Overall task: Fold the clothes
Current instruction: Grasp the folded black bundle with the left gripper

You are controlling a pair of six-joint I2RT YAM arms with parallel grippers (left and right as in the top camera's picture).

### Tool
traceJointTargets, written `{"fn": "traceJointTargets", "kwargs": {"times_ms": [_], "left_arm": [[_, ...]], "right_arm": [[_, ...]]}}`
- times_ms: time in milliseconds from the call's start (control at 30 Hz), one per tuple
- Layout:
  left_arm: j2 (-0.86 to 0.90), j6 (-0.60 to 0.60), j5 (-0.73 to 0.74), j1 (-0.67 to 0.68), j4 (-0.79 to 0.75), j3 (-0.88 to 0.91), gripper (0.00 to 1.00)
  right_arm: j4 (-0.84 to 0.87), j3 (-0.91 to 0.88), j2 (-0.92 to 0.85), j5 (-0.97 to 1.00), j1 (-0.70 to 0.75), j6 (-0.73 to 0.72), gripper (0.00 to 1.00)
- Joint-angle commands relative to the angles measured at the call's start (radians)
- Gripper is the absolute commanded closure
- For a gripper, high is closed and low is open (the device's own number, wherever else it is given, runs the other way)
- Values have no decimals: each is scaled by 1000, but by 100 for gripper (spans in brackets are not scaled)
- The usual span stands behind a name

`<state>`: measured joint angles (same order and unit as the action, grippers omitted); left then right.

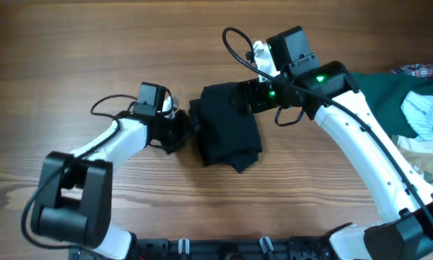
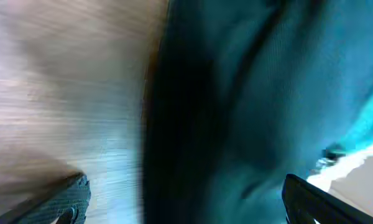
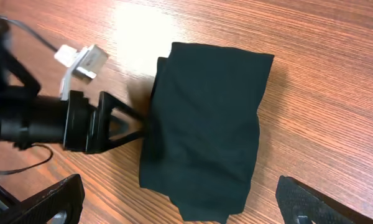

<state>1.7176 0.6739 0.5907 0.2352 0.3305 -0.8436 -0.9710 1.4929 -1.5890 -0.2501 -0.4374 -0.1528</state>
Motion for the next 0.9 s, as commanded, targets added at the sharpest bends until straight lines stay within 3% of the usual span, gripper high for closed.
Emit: {"fn": "traceJointTargets", "kwargs": {"times_ms": [0,267,333,367,500,667,700,800,867], "left_arm": [[132,11,87,30,-80,11,0],[229,-15,164,51,-174,11,4],[225,-20,195,48,-150,11,20],[219,-41,198,41,-125,11,21],[205,-54,198,6,-157,11,9],[207,-56,192,29,-253,11,14],[207,-56,177,39,-254,11,17],[207,-56,119,83,-270,11,48],[207,-56,118,111,-325,11,63]], "right_arm": [[-10,1,-2,15,-2,-8,0],[-19,1,-2,15,-2,-8,1],[-21,1,-2,15,-2,-8,1],[-25,1,-2,15,-2,-7,1],[-23,1,-2,15,-2,-7,0],[-9,1,-2,15,-2,-8,1],[-8,1,-2,15,-2,-8,1],[-10,1,-2,14,-2,-8,1],[-10,1,-2,14,-2,-15,1]]}}
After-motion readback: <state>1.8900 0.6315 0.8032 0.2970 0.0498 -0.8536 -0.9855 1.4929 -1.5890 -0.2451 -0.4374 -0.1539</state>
